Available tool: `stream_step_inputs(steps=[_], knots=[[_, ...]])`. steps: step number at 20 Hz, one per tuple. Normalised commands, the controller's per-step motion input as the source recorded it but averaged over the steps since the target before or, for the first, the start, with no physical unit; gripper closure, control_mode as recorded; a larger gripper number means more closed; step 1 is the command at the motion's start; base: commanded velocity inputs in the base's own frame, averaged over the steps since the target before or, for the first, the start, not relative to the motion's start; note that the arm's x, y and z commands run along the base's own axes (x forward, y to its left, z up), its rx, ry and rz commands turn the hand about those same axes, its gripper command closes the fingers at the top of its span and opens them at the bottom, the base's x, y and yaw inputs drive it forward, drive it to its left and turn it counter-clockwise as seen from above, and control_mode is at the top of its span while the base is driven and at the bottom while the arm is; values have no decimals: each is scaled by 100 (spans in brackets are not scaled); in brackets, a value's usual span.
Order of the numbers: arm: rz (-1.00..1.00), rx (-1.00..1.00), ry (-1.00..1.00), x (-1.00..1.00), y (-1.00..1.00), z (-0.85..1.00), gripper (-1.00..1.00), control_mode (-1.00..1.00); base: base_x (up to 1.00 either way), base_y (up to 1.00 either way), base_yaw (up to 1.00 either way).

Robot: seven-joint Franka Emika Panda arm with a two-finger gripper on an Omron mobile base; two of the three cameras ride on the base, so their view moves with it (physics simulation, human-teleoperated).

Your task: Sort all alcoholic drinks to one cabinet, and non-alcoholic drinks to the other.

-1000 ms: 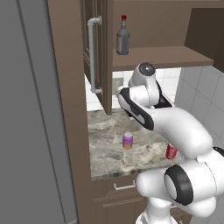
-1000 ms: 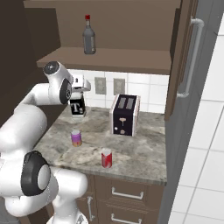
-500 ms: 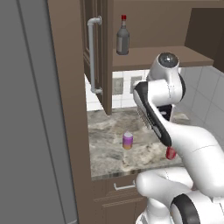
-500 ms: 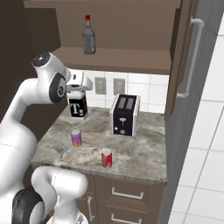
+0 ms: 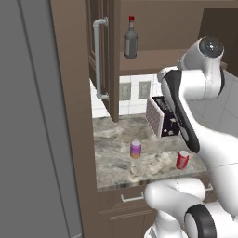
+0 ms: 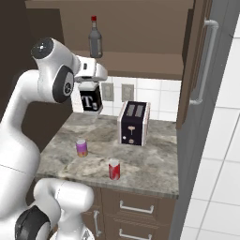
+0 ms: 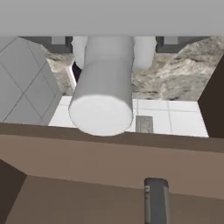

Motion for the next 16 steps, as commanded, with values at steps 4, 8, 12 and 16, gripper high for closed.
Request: stream_step_inputs(steps=[4, 8, 12, 16], knots=[[0, 0, -17, 0, -25, 49, 100, -100, 0, 0, 0], [0, 0, -12, 0, -4, 47, 100, -100, 0, 0, 0], [0, 0, -3, 0, 0, 64, 100, -100, 0, 0, 0], [0, 0, -4, 6, 0, 49, 100, -100, 0, 0, 0]])
